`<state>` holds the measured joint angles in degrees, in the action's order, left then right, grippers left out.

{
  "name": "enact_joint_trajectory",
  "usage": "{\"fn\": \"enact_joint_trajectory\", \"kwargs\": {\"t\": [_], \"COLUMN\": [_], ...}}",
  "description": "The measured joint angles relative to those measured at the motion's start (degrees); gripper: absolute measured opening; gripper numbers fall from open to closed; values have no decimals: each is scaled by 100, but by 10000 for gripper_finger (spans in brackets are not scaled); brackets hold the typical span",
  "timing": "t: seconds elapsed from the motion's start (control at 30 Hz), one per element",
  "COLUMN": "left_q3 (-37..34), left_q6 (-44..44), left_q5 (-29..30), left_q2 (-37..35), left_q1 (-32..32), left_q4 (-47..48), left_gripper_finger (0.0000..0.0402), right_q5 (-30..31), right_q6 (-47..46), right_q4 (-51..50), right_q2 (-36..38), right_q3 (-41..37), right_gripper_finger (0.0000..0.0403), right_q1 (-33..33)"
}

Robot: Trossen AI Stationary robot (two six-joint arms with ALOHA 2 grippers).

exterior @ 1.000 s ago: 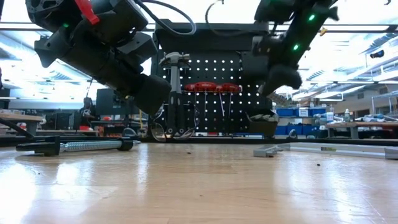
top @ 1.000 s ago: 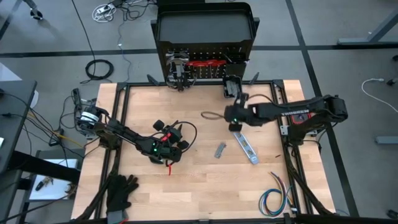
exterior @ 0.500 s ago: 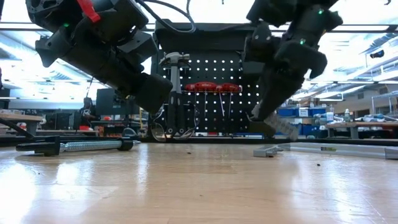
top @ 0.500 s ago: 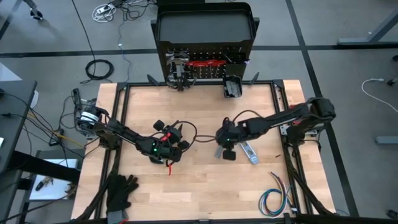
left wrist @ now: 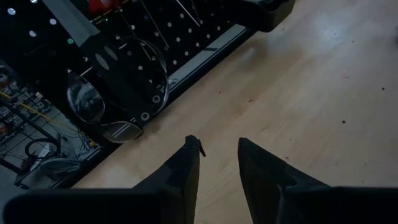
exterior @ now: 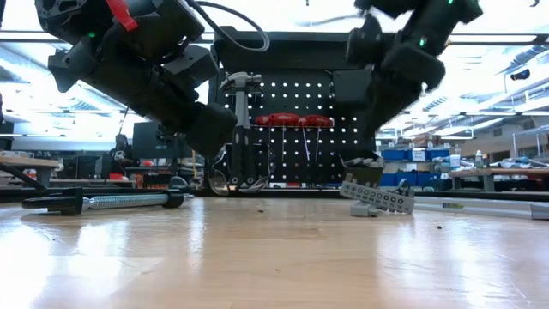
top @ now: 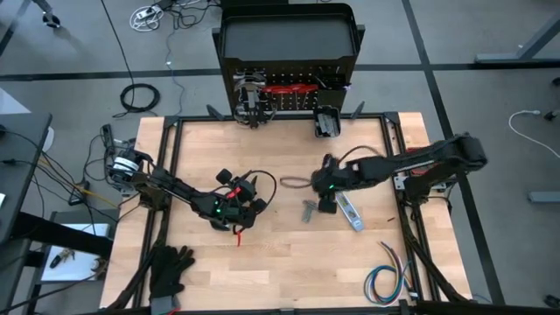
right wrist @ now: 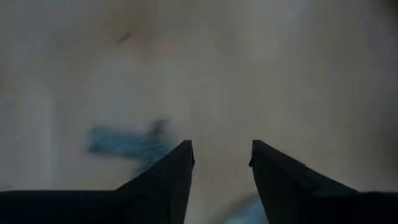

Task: Hang tools onto peg board
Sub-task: Put the screwdriver bits on the table

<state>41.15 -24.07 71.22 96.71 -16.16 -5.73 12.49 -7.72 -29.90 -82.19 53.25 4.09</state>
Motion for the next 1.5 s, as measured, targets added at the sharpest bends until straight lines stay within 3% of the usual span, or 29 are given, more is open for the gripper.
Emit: {"fn": "enact_joint_trajectory", "kwargs": {"t": [0.23, 0.3, 0.57, 0.87, 1.13, 1.5], "left_q3": [2, 2, 2, 2, 2, 2], "left_q6": [126, 134, 138, 148, 150, 150], "left_q5": [-42, -46, -55, -62, -62, -59], "left_q2": [0, 0, 2, 2, 2, 2], "left_q1": [-3, -7, -7, -7, -7, -7], "left_q4": [-73, -116, -173, -128, -55, -53], "left_gripper_finger": [110, 110, 110, 110, 110, 110], "right_q5": [2874, 3282, 2762, 2700, 3150, 2923], "right_q6": [1070, 1439, 2731, 4026, 4968, 5293], "right_q4": [478, 836, 1658, 2538, 3388, 3497], "right_q2": [1334, 1509, 1021, -24, -646, -680], "right_q3": [-647, -920, -1167, -1165, -1165, -1163], "right_gripper_finger": [180, 179, 211, 268, 262, 236], "right_q1": [-273, -540, -1734, -2235, -2332, -2615]}}
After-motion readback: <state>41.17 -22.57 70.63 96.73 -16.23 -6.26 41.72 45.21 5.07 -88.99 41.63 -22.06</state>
